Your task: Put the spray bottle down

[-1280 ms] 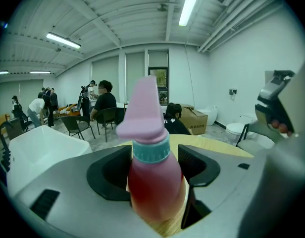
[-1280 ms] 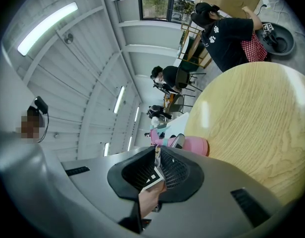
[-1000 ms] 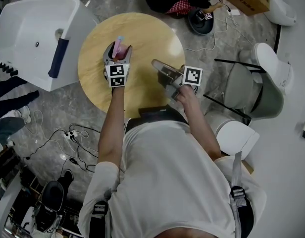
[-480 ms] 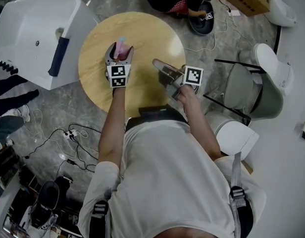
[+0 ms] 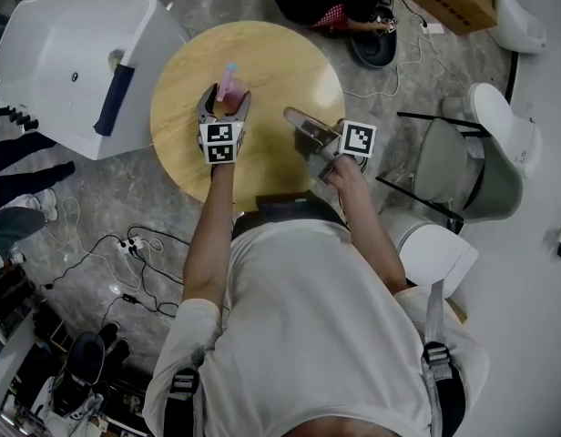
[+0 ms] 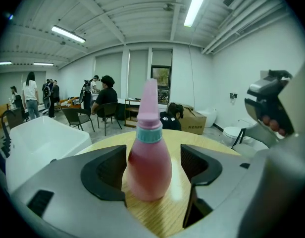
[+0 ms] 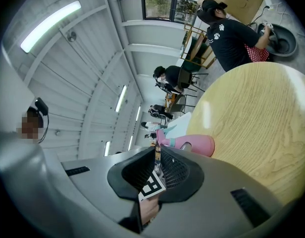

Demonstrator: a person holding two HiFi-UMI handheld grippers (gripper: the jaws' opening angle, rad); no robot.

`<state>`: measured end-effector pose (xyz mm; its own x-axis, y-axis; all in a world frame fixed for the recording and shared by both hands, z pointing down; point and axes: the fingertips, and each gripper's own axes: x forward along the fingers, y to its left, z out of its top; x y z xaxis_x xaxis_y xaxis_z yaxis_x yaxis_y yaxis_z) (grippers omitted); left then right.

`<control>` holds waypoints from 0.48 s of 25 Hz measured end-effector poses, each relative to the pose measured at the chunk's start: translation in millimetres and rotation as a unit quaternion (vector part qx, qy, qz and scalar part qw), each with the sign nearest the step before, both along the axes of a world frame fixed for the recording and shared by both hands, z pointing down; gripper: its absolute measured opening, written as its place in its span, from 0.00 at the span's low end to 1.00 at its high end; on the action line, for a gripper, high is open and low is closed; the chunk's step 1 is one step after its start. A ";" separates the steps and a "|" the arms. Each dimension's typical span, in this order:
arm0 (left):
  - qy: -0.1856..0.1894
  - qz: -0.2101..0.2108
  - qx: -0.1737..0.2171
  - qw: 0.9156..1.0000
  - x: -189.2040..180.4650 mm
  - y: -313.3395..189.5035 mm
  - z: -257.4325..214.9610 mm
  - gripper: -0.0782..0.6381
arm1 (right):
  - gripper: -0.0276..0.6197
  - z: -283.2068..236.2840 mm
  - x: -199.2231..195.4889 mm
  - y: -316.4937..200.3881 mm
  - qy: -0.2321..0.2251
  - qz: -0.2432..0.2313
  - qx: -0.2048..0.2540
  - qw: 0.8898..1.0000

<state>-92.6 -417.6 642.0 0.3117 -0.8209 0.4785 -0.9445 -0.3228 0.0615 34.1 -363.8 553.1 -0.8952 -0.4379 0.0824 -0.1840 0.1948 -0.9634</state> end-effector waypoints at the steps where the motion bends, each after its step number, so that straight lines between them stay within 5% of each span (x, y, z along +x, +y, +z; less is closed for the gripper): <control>1: 0.005 -0.003 -0.003 1.000 -0.4 5.8 0.0 0.56 | 0.07 -1.1 -0.4 2.4 -0.001 0.000 0.002 1.000; 12: 0.049 -0.011 -0.054 0.997 -24.7 76.5 -6.3 0.56 | 0.07 -14.5 -25.8 36.4 0.006 -0.005 0.019 1.000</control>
<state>-117.2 -341.1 635.6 0.3442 -0.7735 0.5322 -0.9388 -0.2894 0.1867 8.3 -327.4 538.7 -0.8987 -0.4319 0.0762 -0.1933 0.2340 -0.9528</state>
